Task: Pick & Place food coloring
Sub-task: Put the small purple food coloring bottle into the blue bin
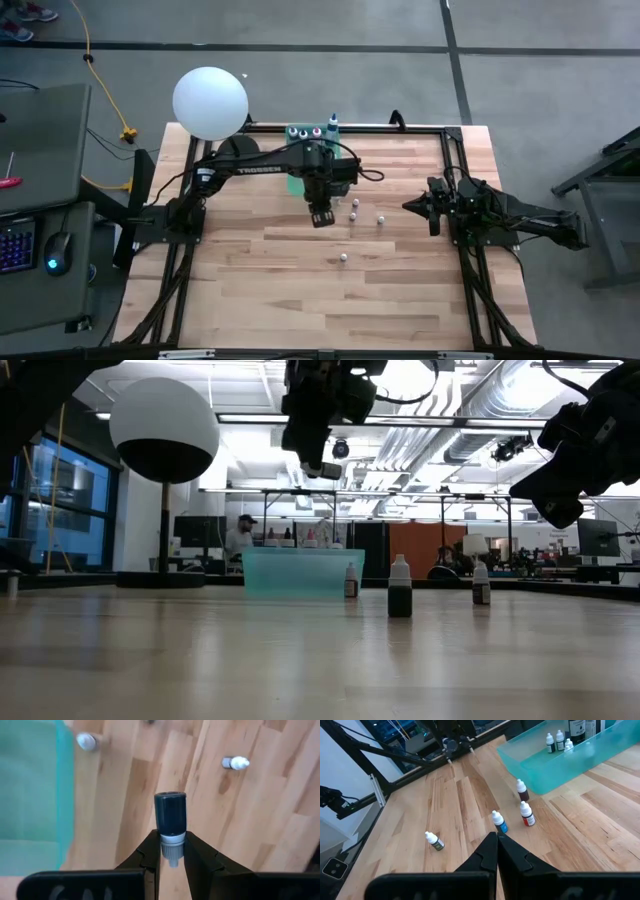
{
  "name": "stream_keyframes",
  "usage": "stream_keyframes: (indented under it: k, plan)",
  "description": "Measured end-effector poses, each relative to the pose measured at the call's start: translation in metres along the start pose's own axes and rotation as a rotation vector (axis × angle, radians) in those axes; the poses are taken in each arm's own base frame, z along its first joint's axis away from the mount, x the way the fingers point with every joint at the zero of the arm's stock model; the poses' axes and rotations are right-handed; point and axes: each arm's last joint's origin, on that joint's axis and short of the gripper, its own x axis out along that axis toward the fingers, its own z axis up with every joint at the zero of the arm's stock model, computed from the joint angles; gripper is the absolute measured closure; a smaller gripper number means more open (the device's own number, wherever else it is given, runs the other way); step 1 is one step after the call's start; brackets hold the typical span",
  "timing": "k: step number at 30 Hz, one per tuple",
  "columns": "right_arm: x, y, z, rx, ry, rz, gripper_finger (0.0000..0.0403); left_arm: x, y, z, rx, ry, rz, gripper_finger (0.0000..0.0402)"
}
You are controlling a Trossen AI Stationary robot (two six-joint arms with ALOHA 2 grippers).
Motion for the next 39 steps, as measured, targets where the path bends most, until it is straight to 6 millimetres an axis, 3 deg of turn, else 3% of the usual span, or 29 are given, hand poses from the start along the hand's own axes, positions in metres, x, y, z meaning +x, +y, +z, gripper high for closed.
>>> stream_keyframes:
  k: [11, 25, 34, 39]
  plan:
    - [0.0, 0.0, 0.0, 0.001, 0.0, 0.0, 0.0402, -0.002, 0.012, -0.006, 0.077, 0.062, 0.176, 0.035]
    - [0.0, 0.0, 0.0, 0.001, 0.0, 0.0, 0.0402, -0.015, 0.087, -0.006, -0.119, 0.072, 0.135, 0.0351]
    - [0.0, 0.0, 0.0, 0.0, 0.0, 0.0, 0.0402, -0.02, 0.114, -0.002, -0.358, -0.002, -0.085, 0.0351]
    - [0.0, 0.0, 0.0, 0.001, 0.0, 0.0, 0.0402, -0.021, 0.122, 0.006, -0.473, -0.038, -0.487, 0.0351]
